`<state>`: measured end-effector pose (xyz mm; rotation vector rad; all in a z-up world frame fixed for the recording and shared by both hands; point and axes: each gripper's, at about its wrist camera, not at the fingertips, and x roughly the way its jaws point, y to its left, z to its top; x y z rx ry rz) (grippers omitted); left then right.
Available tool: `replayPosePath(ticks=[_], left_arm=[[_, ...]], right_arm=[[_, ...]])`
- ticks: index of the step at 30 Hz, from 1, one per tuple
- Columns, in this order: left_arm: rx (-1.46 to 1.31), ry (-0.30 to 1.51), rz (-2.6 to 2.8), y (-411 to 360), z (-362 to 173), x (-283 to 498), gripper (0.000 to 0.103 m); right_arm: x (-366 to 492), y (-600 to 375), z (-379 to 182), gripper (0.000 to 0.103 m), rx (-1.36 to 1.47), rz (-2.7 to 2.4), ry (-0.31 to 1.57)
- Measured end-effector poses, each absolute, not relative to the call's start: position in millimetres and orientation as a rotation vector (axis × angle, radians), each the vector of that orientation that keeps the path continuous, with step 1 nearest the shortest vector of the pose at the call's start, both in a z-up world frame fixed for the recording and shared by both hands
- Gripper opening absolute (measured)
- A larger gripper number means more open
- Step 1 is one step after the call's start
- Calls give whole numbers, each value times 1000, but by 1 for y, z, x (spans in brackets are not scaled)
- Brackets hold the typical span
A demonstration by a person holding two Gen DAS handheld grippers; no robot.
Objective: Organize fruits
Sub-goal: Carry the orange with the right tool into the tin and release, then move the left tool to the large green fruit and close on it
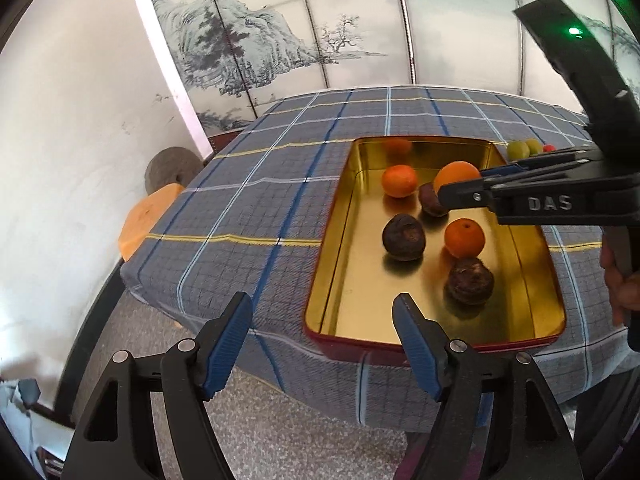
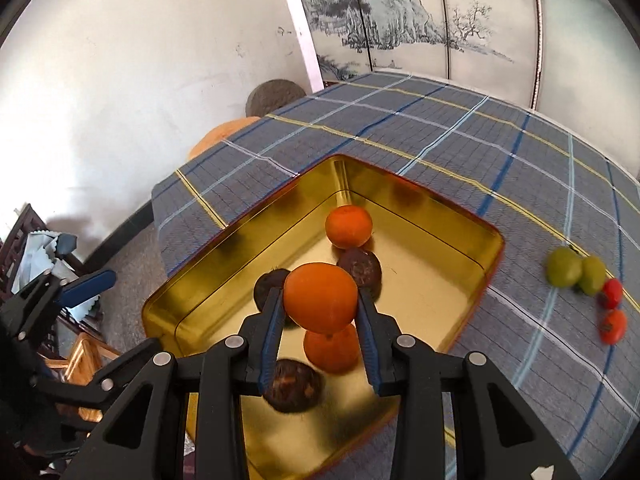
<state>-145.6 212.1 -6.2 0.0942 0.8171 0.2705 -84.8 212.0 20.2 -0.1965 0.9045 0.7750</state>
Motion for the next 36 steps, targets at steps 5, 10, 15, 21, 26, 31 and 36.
replayPosePath(ticks=[5, 10, 15, 21, 26, 31, 36], left_arm=[[99, 819, 282, 215, -9, -149, 73], [99, 821, 289, 217, -9, -151, 74], [93, 822, 292, 217, -8, -152, 75], [113, 818, 286, 210, -6, -151, 78], [144, 813, 267, 199, -1, -148, 78], [183, 813, 228, 182, 4, -141, 79], [233, 819, 112, 153, 12, -126, 79]], right_arm=[[-75, 227, 17, 35, -214, 737, 908], [-69, 221, 38, 71, -100, 751, 833], [-72, 188, 64, 74, 4, 740, 730], [-79, 120, 55, 76, 55, 628, 720], [-80, 43, 29, 76, -33, 388, 755], [-79, -42, 10, 76, -25, 177, 794], [-77, -114, 1, 76, 45, 21, 818]])
